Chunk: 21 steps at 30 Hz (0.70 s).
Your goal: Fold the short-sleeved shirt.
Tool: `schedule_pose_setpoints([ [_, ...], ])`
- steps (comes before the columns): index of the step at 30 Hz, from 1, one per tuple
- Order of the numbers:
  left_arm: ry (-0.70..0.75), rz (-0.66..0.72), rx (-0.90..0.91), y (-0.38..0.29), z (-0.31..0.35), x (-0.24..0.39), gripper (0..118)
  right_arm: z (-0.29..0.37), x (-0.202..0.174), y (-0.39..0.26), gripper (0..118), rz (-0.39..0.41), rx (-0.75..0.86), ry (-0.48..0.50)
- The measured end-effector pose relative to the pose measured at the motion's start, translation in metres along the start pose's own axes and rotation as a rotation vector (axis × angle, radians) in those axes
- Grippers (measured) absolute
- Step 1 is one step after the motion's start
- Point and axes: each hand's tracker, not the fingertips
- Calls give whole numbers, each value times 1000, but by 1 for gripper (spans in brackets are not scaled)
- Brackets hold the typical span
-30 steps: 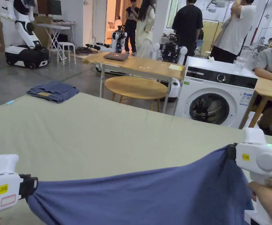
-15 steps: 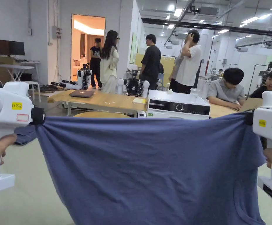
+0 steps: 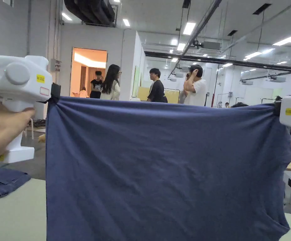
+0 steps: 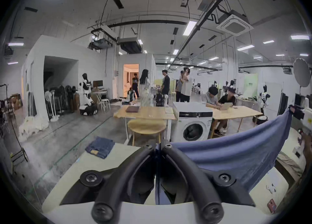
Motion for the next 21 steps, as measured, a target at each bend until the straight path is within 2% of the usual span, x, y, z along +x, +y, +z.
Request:
schedule_pose_setpoints([
  [4, 16, -20, 34, 25, -13, 2, 0, -17, -7, 13, 0, 6, 18, -6],
  [9, 55, -51, 16, 21, -21, 1, 0, -22, -20, -2, 0, 46, 31, -10],
  [16, 14, -34, -20, -50, -20, -8, 0, -7, -23, -64, 0, 63, -40, -1],
  [21, -19, -18, -109, -124, -13, -14, 0, 23, -20, -125, 0, 122, -119, 1],
])
